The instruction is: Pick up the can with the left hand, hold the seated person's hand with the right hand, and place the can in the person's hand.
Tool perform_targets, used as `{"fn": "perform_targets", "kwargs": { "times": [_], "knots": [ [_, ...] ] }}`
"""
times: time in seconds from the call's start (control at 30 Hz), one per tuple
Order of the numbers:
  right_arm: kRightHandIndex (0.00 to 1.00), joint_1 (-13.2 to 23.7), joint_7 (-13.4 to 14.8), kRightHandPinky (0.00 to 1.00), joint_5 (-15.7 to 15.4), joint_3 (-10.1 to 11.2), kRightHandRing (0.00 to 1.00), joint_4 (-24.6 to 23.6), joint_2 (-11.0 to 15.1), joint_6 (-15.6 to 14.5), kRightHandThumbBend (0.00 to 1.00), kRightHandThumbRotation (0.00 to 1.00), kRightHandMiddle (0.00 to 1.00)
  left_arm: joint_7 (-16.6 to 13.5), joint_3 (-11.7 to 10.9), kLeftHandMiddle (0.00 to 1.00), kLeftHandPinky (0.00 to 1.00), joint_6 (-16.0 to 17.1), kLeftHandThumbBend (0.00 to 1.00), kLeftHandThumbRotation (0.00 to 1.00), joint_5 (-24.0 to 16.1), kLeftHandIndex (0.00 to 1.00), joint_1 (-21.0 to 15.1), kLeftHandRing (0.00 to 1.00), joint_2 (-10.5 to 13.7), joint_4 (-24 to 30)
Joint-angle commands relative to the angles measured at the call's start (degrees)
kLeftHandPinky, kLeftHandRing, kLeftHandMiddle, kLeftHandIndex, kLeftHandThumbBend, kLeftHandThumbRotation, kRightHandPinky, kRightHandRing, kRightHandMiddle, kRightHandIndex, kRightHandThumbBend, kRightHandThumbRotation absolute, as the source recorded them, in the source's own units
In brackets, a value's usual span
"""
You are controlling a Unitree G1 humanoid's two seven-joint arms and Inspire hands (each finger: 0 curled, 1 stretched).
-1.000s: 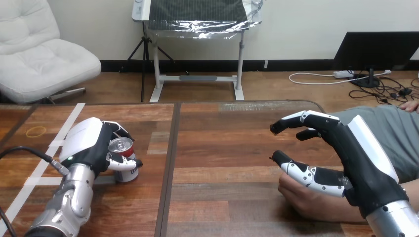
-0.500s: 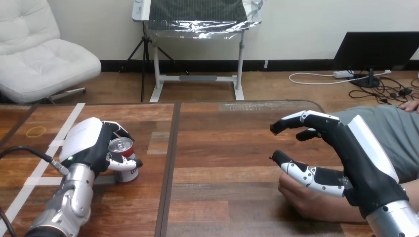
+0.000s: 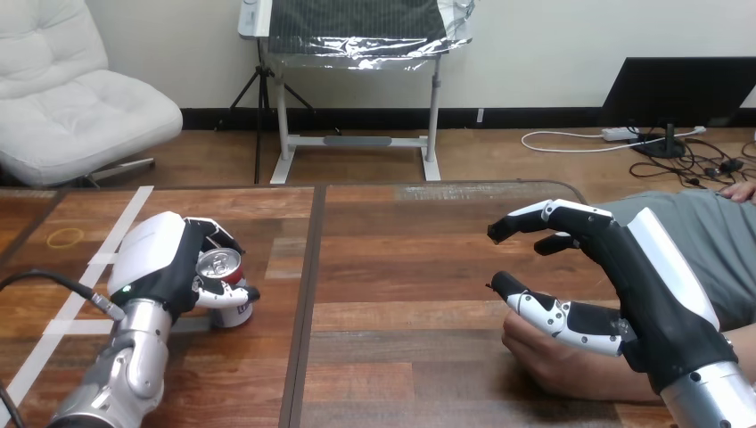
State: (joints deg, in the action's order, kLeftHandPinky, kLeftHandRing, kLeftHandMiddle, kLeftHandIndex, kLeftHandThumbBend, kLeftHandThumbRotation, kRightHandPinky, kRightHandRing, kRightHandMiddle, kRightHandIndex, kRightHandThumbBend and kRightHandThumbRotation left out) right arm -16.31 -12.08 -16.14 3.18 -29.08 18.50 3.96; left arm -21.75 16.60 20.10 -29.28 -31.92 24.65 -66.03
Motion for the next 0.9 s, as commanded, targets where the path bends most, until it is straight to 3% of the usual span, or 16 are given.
{"fn": "perform_targets", "kwargs": {
  "times": [0.0, 0.53, 0.87],
  "knots": [
    [0.62, 3.2, 0.0, 0.69, 0.0, 1.4, 0.78, -2.9, 1.1, 0.2, 0.50, 0.00, 0.73, -1.7, -2.3, 0.53, 0.43, 3.0, 0.67, 0.00, 2.1, 0.54, -2.2, 0.48, 0.1, 2.7],
    [0.62, 3.6, 0.2, 0.69, 0.0, 1.0, 0.78, -2.8, 0.7, -0.2, 0.50, 0.00, 0.73, -0.2, -3.6, 0.52, 0.40, 5.8, 0.66, 0.00, 3.3, 0.54, -1.8, 0.45, -0.2, 8.1],
    [0.62, 3.5, 0.4, 0.68, -0.2, 0.8, 0.78, -2.8, 0.5, -0.4, 0.50, 0.00, 0.73, 1.8, -4.1, 0.50, 0.38, 4.2, 0.65, 0.00, 3.0, 0.53, -1.4, 0.44, -0.5, 13.9]
  ]
}}
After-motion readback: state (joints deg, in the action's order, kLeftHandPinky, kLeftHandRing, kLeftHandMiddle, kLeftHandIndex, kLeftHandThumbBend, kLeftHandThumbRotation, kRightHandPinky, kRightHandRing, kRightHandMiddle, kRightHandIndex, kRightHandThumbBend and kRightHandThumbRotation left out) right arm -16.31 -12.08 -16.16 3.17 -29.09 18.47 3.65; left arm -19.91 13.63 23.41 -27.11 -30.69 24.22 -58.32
